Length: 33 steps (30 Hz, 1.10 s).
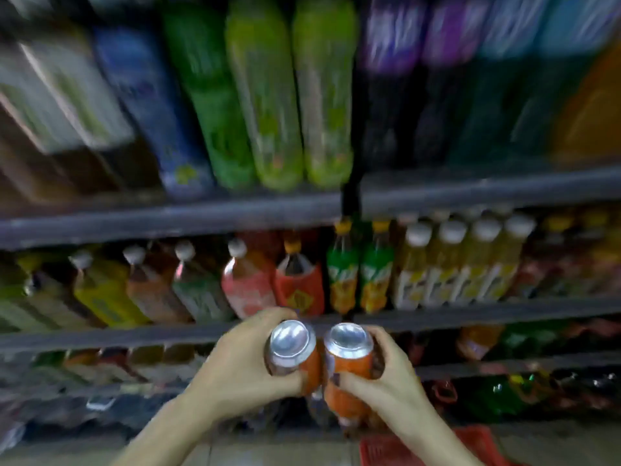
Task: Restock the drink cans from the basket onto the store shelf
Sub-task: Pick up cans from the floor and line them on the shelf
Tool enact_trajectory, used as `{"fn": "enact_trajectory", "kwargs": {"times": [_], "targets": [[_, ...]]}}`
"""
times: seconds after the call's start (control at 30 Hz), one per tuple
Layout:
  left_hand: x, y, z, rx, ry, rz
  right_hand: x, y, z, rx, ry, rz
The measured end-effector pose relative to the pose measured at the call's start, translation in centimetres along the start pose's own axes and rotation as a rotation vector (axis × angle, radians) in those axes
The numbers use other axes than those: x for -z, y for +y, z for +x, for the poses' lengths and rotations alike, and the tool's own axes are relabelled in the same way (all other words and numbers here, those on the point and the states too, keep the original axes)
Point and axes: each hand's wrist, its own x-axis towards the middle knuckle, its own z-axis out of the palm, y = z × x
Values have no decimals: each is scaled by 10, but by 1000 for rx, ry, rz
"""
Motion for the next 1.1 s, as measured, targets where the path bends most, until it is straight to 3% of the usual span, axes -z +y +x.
{"fn": "enact_trajectory", "kwargs": {"times": [0.27, 0.5, 0.77, 1.1], "targets": [[202, 231, 41, -412, 301, -115, 85, -320, -20, 536, 18, 175], [306, 364, 84, -519, 566, -34, 137, -489, -3, 785, 114, 203], [365, 401, 151, -375, 606, 147, 148, -574, 56, 778, 256, -31], [366, 369, 236, -259, 538, 218, 147, -562, 131, 668, 429, -465]]}}
